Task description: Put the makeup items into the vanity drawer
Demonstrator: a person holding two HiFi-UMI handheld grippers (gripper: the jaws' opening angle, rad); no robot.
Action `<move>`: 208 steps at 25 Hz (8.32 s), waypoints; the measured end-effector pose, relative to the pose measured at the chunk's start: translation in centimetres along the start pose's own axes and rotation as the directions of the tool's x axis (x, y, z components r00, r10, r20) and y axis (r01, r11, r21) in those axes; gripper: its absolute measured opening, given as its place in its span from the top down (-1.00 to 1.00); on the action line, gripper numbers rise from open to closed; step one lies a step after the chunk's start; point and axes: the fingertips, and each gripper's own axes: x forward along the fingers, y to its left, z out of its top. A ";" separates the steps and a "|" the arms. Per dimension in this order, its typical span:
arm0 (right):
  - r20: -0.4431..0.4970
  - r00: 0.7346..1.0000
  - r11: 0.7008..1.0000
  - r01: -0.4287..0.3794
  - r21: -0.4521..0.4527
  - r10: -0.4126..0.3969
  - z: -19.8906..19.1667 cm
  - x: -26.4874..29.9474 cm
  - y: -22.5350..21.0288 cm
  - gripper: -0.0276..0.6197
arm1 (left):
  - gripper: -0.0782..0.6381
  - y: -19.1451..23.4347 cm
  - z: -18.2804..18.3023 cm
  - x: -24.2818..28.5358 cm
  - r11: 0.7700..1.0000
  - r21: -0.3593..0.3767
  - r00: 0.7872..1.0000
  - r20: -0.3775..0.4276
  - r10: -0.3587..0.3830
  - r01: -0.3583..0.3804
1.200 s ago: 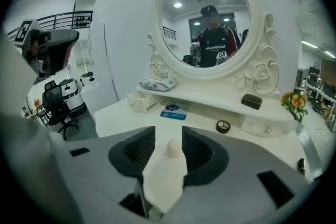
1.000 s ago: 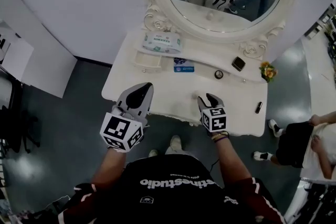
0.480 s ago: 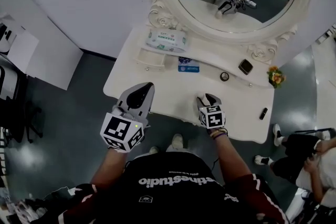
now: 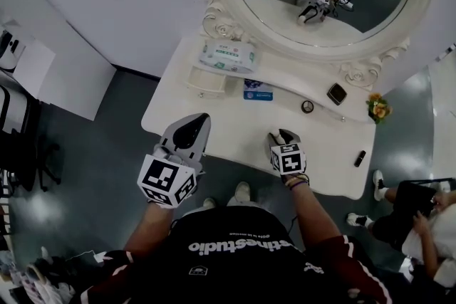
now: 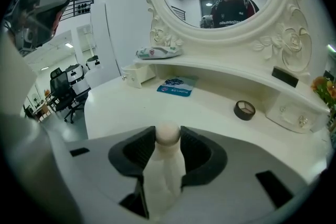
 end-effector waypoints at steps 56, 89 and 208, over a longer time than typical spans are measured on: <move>0.309 0.922 0.972 0.209 0.109 -0.233 7.2 -20.8 10.0 0.50 | 0.76 2.9 2.2 -11.9 0.998 0.016 0.992 0.111 -0.063 0.061; 0.441 0.897 0.999 0.040 -0.009 -0.032 19.3 -15.6 21.1 0.51 | 0.76 14.6 1.4 -19.9 0.989 -0.040 0.978 0.149 0.147 -0.142; 0.380 0.865 0.937 0.244 0.249 -0.326 7.1 -26.1 6.7 0.38 | 0.76 -0.8 3.4 -10.4 0.986 0.044 0.979 0.120 -0.162 0.158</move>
